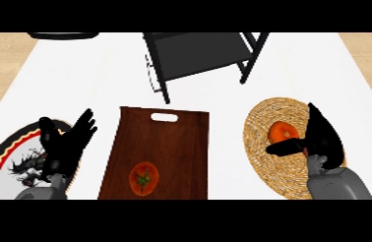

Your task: Pick the squash from the placemat and place it in the tiered shelf

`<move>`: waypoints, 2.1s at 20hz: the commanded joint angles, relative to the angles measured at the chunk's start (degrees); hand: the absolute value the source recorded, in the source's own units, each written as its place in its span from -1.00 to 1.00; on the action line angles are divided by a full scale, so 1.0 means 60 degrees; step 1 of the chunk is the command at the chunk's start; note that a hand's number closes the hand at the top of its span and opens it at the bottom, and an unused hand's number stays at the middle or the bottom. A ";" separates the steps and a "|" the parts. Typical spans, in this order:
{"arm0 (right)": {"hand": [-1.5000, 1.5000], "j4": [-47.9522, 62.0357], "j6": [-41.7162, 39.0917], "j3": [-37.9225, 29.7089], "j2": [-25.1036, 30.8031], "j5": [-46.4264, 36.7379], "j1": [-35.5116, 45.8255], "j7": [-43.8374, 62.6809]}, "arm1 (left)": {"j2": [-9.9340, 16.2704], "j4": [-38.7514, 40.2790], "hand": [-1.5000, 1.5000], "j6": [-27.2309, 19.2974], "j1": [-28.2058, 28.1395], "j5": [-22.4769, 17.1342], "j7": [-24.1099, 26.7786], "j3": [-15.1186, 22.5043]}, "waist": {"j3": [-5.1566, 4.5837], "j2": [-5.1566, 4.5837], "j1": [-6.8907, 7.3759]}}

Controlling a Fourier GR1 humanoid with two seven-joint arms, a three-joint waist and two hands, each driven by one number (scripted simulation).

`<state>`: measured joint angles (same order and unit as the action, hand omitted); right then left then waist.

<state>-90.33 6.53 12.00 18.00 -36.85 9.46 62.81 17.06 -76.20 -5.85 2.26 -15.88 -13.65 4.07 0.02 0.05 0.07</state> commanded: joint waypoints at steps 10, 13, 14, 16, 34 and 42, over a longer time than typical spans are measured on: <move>-1.00 0.1986 0.0795 -0.0890 -0.1174 -0.1403 0.0296 -0.0941 | -0.0634 0.0629 0.00 0.0144 0.0592 0.0553 -0.0066 -0.0499 | -0.0003 -0.0013 -0.0014; -1.00 0.2192 0.0545 -0.1084 -0.1410 -0.1706 0.0825 -0.0752 | -0.0511 -0.0568 0.00 0.0211 -0.0159 0.0772 -0.0633 -0.0470 | -0.0002 -0.0004 0.0021; -1.00 0.3223 0.1481 -0.1179 -0.1666 -0.1674 0.0798 -0.1594 | -0.0435 0.0326 0.00 0.0528 0.0326 0.0589 -0.0328 -0.0669 | -0.0001 -0.0016 0.0020; -1.00 0.2698 0.0649 -0.1552 -0.1244 -0.1478 0.0747 -0.1660 | -0.0872 -0.0103 0.00 0.0129 0.0088 0.1027 -0.0383 -0.0520 | -0.0002 -0.0005 0.0004; 1.00 0.1462 0.0695 0.0111 -0.2127 -0.2289 0.0378 -0.2810 | -0.0632 -0.0600 0.00 0.0639 -0.0252 0.0917 -0.0605 -0.0840 | -0.0006 0.0023 -0.0024; 1.00 0.1143 -0.1667 0.4106 -0.2986 -0.0371 0.2914 -0.5384 | -0.0720 -0.0002 0.00 0.0804 0.0172 0.1057 -0.0282 -0.0619 | -0.0007 -0.0020 0.0531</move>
<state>-80.09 -0.17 28.36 1.35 -42.93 21.73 33.85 12.69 -77.38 -1.17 3.24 -10.10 -16.40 0.33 -0.03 -0.10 3.04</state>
